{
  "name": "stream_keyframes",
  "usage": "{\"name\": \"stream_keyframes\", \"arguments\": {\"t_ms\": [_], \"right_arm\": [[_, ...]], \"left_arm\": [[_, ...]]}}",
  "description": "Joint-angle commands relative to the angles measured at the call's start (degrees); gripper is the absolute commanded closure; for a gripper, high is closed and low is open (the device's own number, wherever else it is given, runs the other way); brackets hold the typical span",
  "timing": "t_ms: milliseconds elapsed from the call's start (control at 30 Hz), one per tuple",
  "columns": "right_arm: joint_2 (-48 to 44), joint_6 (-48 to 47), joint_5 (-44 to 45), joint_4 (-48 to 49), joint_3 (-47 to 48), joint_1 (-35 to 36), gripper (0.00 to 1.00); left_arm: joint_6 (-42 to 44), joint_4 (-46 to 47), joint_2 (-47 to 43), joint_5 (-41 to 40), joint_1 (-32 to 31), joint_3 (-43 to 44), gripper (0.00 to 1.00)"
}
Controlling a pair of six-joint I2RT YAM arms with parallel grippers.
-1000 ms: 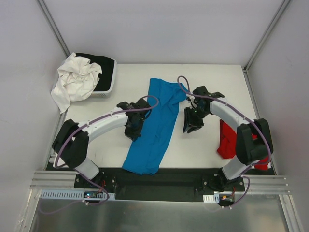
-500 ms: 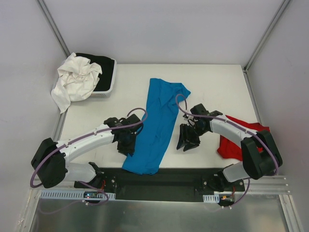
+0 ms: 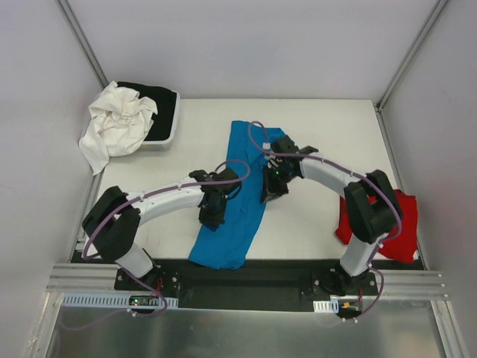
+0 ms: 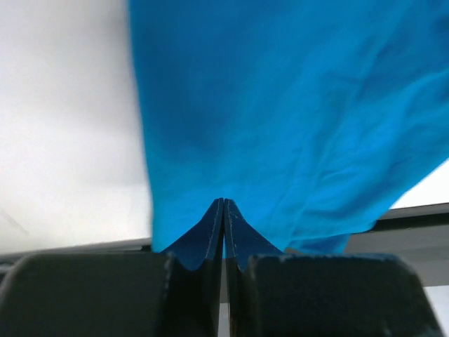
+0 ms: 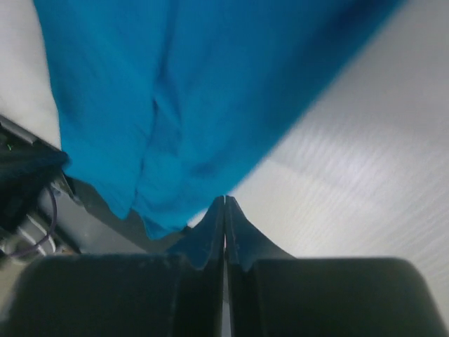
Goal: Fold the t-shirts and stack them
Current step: Fold the tshirt
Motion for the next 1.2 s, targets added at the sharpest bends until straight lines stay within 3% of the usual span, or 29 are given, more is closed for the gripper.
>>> {"name": "stream_keyframes", "arguments": {"t_ms": [0,233,333,767,1000,1167], "right_arm": [[11.7,-5.4,5.9,-3.2,23.3,-1.9,0.99],[34.3,-1.3,0.3,-7.6,54.2,-7.1,0.99],[39.7,0.3,-1.4,-8.8,60.0,-6.9,0.99],[37.4,0.9,-1.0,-3.1,46.9,-6.7,0.99],[41.4,1.3,0.6,-3.3,51.3,-10.5,0.99],[47.9,1.9,-0.2,-6.9,62.7,-12.6,0.99]], "left_arm": [[1.1,1.8,4.6,-1.3,-3.9,4.9,1.00],[-3.1,2.8,1.8,-3.7,-11.0,0.5,1.00],[-2.8,4.2,4.3,-4.0,-12.6,-2.4,1.00],[4.7,9.1,10.5,-0.1,-12.6,-0.7,1.00],[3.9,11.1,14.8,4.1,-15.6,3.5,1.00],[4.0,11.3,19.4,6.4,-19.4,9.0,1.00]]}}
